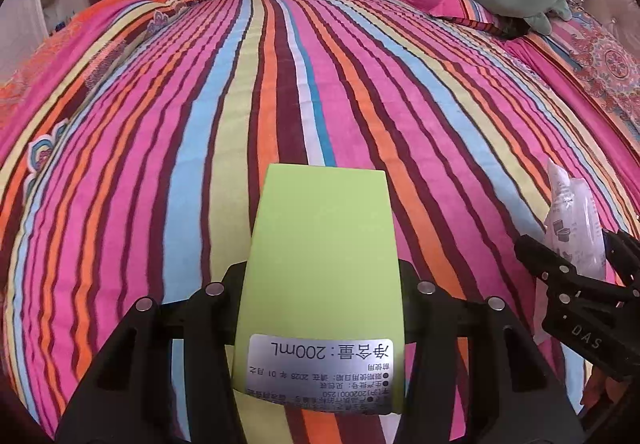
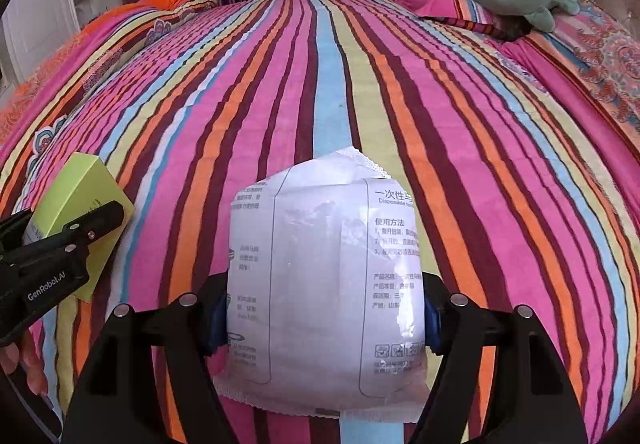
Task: Collect trash
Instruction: 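Carry the lime-green box and white packet down over the wastebasket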
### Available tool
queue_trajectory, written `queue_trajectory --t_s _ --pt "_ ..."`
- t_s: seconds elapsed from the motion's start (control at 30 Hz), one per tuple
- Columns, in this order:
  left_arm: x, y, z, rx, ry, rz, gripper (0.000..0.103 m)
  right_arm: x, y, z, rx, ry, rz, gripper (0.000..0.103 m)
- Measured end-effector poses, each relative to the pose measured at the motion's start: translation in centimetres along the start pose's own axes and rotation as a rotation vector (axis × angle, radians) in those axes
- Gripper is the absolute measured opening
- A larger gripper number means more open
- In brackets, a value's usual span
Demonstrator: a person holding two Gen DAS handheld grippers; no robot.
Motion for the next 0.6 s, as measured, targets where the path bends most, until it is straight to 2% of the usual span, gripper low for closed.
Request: queue_trajectory --t_s 0.17,0.6 --pt "1.9 -3.9 0.4 -0.004 0.005 0.018 0.048 1.6 -3.1 -0.5 0.006 0.009 0.009 0.068" --pt "9.8 -13.7 0.7 -0.016 -0.019 0.055 0.049 8.3 -10.7 -1.6 -0.023 0.079 0.044 0.068"
Point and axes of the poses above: each gripper's, at about its wrist camera, not at the fingertips, and y roughly the way its jaws point, z to its right, x to its underside, the point moved 10 cm from there along y, roughly the way its jaws point, and after that the axes turned 8 degrees about -x, right-handed, at the moved point
